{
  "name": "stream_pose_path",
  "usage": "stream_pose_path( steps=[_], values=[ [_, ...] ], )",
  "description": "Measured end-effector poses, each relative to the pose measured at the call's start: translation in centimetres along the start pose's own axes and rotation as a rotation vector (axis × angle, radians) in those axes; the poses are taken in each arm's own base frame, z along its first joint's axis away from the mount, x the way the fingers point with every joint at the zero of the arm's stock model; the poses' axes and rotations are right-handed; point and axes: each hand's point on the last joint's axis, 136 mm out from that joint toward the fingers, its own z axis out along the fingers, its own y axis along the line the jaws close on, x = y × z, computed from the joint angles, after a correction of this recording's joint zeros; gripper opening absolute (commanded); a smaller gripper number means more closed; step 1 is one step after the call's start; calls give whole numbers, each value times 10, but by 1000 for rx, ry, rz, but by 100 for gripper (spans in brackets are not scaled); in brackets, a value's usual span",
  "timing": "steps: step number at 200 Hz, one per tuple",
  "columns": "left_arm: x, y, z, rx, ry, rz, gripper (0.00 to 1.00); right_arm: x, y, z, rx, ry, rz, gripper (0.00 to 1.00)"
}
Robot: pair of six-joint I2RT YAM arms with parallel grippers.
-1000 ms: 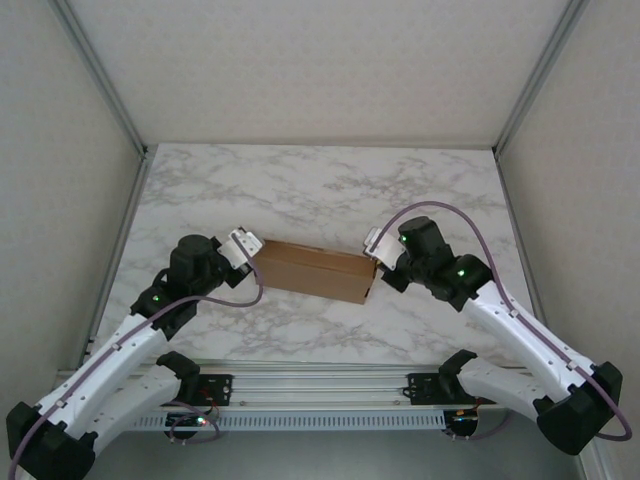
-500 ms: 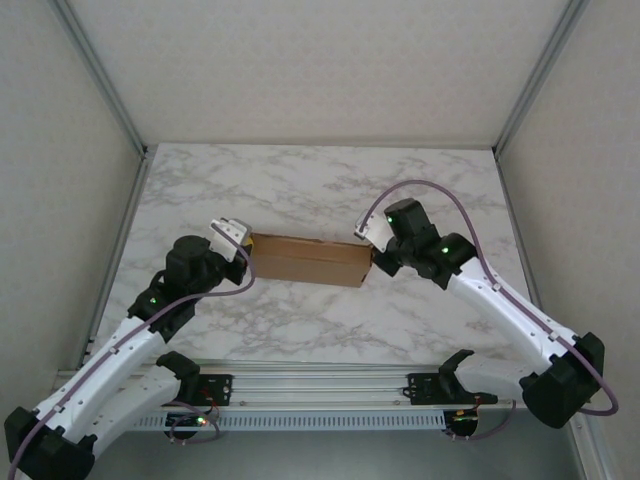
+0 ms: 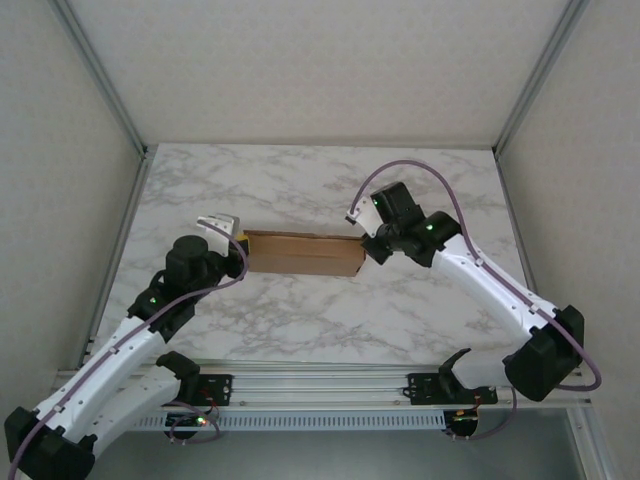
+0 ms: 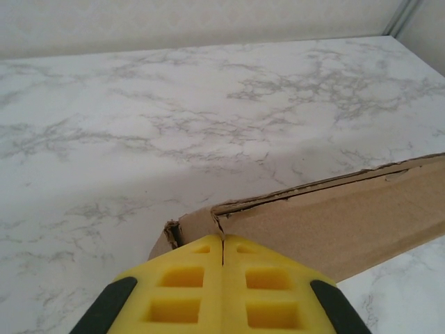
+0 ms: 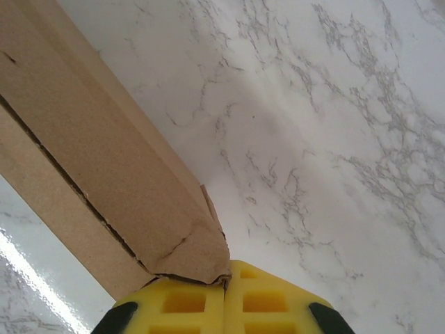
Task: Fold the paper box
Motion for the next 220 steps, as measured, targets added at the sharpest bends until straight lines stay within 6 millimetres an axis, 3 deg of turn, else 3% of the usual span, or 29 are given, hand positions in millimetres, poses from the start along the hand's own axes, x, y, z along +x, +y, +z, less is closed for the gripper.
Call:
stream_pose_path(
  steps=[71, 132, 220],
  values=[
    [2, 5, 1, -28, 4, -102, 0, -3, 6, 0, -74, 73, 59, 19],
    [16, 9, 16, -57, 68, -143, 0, -1, 2, 6, -67, 96, 165, 23],
    [14, 11, 20, -76, 74, -173, 0, -6, 1, 7, -180, 79, 409, 28]
  ],
)
